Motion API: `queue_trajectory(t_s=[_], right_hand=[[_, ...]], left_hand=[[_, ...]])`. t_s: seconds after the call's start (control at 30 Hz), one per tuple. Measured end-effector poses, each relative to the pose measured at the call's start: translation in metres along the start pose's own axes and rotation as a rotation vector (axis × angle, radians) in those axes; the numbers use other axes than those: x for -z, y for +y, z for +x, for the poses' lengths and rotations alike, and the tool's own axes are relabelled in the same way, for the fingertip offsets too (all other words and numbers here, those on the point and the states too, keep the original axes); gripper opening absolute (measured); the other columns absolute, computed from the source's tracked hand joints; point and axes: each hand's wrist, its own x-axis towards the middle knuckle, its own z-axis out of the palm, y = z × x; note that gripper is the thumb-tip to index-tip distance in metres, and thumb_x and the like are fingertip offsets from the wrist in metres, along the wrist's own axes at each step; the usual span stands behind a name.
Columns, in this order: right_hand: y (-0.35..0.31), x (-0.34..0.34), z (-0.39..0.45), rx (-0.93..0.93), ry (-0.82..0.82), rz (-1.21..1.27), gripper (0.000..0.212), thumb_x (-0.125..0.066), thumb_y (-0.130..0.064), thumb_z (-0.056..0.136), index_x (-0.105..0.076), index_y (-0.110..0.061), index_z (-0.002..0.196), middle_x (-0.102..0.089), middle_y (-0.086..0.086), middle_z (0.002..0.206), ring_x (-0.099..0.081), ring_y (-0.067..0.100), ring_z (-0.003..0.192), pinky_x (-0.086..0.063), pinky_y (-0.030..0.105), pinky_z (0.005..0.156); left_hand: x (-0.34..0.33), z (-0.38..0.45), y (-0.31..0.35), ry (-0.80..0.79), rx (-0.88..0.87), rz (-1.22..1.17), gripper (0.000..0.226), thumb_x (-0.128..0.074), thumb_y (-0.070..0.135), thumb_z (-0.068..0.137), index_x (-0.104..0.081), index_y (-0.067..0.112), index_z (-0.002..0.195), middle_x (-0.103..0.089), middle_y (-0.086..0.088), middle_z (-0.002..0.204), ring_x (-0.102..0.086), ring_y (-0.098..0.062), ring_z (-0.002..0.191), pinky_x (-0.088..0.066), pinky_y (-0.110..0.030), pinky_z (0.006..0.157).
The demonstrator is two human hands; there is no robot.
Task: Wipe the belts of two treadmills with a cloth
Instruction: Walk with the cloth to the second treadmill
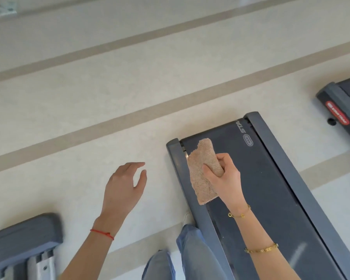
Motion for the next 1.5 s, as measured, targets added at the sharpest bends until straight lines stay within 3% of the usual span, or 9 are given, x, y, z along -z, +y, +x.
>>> queue_trajectory(t_s=[0.4, 0.6, 0.77, 1.13, 1.5], right_hand=[[-0.065, 0.033, 0.017, 0.011, -0.091, 0.061, 0.022, -0.073, -0.023, 0.086, -0.056, -0.029, 0.101, -0.066, -0.02, 0.087, -0.064, 0.0, 0.079, -0.049, 0.013, 0.063], [-0.078, 0.012, 0.062, -0.009, -0.088, 0.055, 0.023, -0.073, -0.025, 0.087, -0.057, -0.028, 0.103, -0.068, -0.013, 0.093, -0.064, 0.0, 0.08, -0.05, 0.013, 0.063], [-0.095, -0.025, 0.126, -0.001, -0.047, 0.031, 0.023, -0.072, -0.024, 0.087, -0.057, -0.023, 0.105, -0.068, -0.008, 0.093, -0.063, -0.001, 0.079, -0.048, 0.012, 0.061], [-0.175, -0.132, 0.293, -0.015, 0.051, 0.135, 0.02, -0.073, -0.021, 0.087, -0.057, -0.022, 0.099, -0.066, -0.003, 0.088, -0.059, -0.004, 0.068, -0.045, 0.011, 0.055], [-0.19, -0.118, 0.411, -0.114, 0.309, 0.185, 0.021, -0.073, -0.02, 0.086, -0.057, -0.021, 0.099, -0.066, -0.004, 0.087, -0.061, 0.001, 0.07, -0.047, 0.014, 0.058]], left_hand=[[0.071, -0.008, 0.035, 0.105, 0.135, -0.051, 0.024, -0.06, 0.026, 0.096, -0.069, 0.024, 0.118, -0.068, 0.008, 0.119, -0.06, -0.025, 0.082, -0.048, -0.033, 0.082], [0.077, 0.042, 0.031, 0.087, 0.151, -0.08, 0.024, -0.06, 0.027, 0.096, -0.07, 0.024, 0.118, -0.068, 0.009, 0.121, -0.065, -0.026, 0.094, -0.049, -0.033, 0.084], [0.085, 0.124, 0.013, 0.072, 0.111, -0.101, 0.023, -0.06, 0.025, 0.096, -0.071, 0.023, 0.116, -0.069, 0.008, 0.119, -0.065, -0.02, 0.107, -0.052, -0.037, 0.089], [0.155, 0.362, -0.024, 0.042, -0.075, -0.034, 0.023, -0.058, 0.026, 0.098, -0.07, 0.022, 0.117, -0.068, 0.009, 0.12, -0.062, -0.016, 0.113, -0.051, -0.035, 0.089], [0.129, 0.547, 0.03, -0.122, -0.289, -0.014, 0.024, -0.057, 0.027, 0.098, -0.07, 0.023, 0.118, -0.068, 0.01, 0.121, -0.061, -0.015, 0.115, -0.05, -0.032, 0.089]])
